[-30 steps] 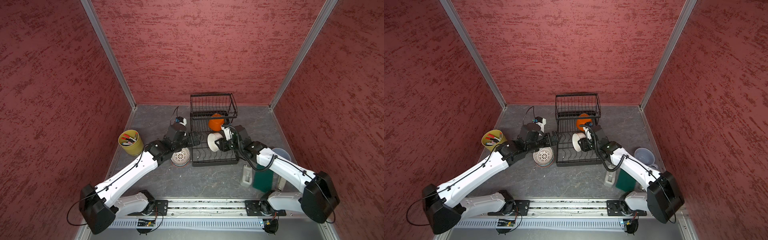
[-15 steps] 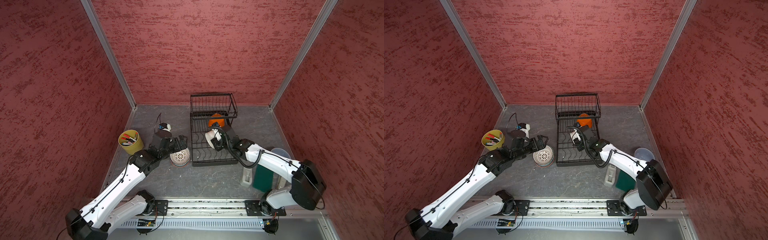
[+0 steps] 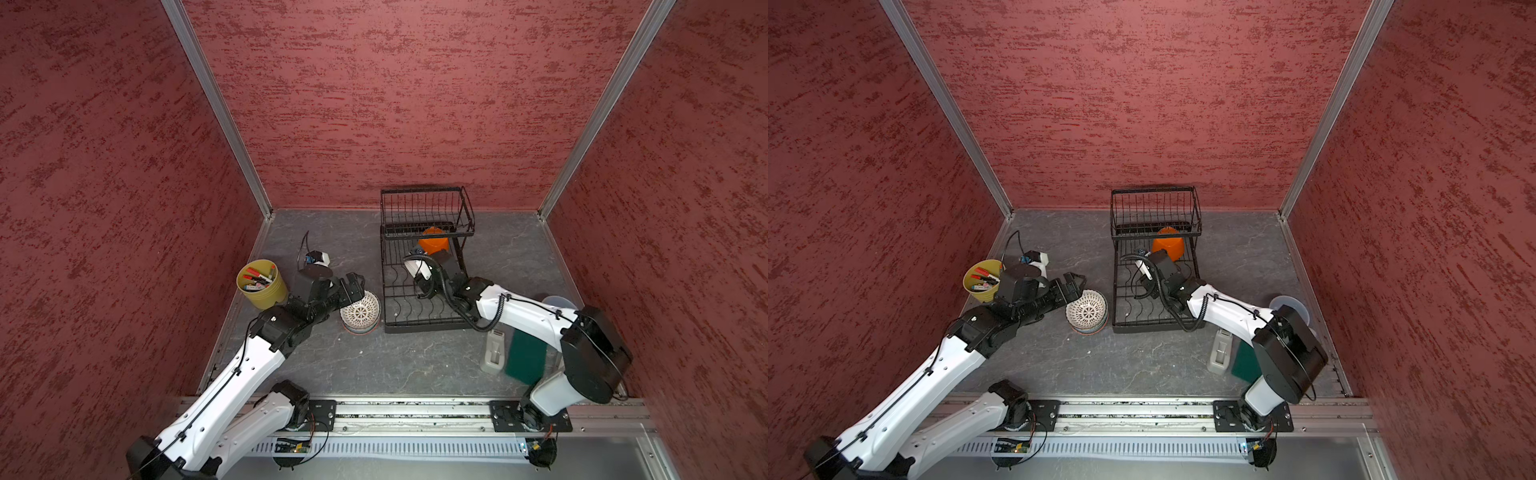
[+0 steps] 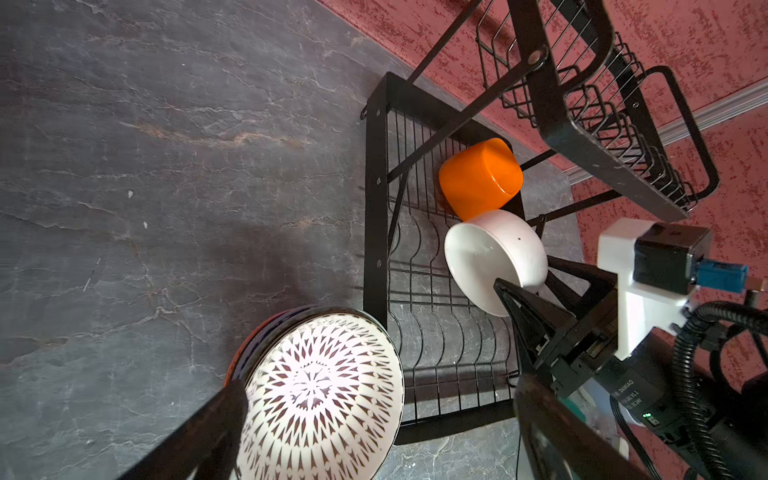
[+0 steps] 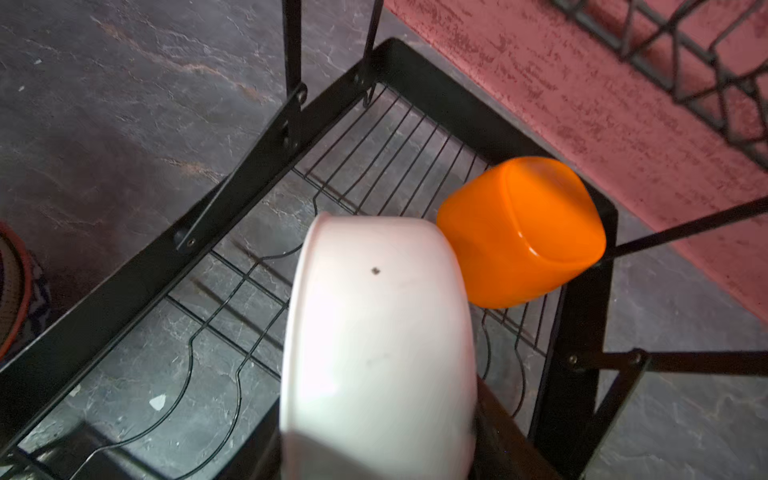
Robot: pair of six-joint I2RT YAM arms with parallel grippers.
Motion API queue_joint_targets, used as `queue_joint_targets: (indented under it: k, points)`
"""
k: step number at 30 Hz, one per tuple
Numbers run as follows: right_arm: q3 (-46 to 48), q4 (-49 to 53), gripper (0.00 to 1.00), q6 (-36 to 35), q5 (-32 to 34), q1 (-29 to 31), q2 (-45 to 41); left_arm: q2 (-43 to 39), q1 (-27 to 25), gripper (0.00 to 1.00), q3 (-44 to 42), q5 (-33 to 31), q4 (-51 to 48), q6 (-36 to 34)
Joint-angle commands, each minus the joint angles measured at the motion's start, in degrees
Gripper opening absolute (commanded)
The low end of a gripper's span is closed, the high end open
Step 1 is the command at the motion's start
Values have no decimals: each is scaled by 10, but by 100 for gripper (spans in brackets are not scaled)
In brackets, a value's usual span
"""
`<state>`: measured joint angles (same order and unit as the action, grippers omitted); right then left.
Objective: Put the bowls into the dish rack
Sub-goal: 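Open and withdraw the left gripper while right gripper carries the white bowl into the rack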
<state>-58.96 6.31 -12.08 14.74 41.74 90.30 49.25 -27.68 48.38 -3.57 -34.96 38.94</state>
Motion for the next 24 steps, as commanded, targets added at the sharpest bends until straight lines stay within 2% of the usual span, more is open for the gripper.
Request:
queue_joint_targets:
  k: [1, 24]
  points:
    - [-27, -79, 44, -62, 16, 4, 7, -9, 9, 100, -14, 7, -3, -2]
    - [-69, -212, 45, -241, 57, 4, 118, -22, 45, 100, -20, 27, -18, -11]
